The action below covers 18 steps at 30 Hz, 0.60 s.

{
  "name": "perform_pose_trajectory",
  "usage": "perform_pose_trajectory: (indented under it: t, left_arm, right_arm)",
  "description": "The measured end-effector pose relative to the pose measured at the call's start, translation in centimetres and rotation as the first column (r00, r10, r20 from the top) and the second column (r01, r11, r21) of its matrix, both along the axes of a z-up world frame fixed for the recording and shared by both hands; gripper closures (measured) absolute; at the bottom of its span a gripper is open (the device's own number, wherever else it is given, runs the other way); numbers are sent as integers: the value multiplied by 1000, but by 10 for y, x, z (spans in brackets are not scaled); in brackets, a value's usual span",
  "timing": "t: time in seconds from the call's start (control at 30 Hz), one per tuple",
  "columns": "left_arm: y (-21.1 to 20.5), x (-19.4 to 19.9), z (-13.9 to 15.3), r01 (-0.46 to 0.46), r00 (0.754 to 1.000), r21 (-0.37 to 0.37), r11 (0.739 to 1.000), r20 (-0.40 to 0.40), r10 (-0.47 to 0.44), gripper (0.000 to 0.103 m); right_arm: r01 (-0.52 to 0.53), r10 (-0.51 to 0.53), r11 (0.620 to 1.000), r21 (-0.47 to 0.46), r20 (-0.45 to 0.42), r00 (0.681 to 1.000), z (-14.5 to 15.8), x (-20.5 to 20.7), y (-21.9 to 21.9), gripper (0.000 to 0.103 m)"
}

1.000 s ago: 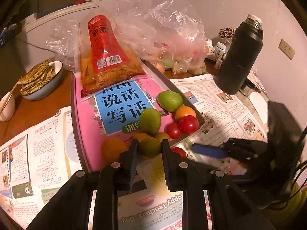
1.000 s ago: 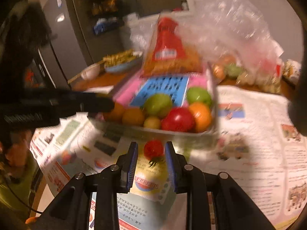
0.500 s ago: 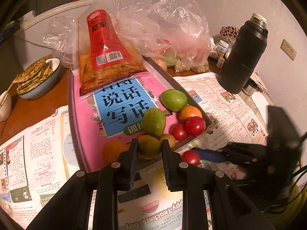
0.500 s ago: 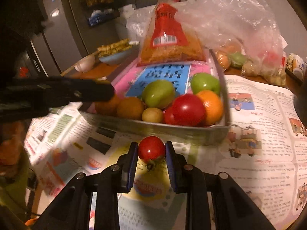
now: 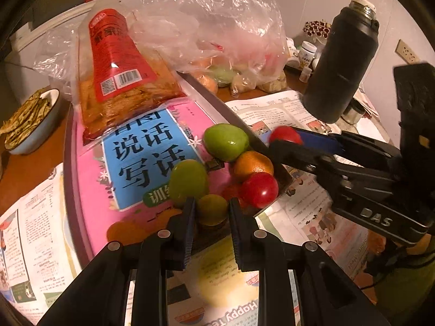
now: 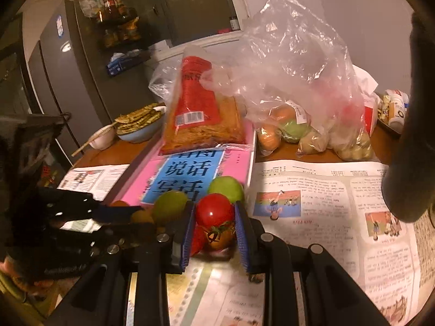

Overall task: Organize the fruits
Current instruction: 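Carry the tomato and kiwi over the tray and lower them onto the fruits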

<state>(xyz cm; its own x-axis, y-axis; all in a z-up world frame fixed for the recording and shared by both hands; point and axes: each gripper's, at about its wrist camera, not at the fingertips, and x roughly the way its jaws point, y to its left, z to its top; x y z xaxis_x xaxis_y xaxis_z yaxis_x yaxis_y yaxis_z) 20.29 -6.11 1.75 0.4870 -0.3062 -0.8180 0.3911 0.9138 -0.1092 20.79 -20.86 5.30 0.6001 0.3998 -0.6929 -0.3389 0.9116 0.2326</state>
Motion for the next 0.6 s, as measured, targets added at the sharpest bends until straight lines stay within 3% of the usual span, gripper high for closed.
perform_pose_trajectory:
  t: [0.37,0.6]
  left_arm:
    - [-3,6,-9,-17,1000,24,1000,-7,17,79]
    - [1,7,-9,-25,1000,21,999,-8,25,79]
  right_arm:
    - [18,-19,999,-51,-7,1000,-20,24,10,74]
    - [18,-19,999,-32,-26,999,-26,24,7,73]
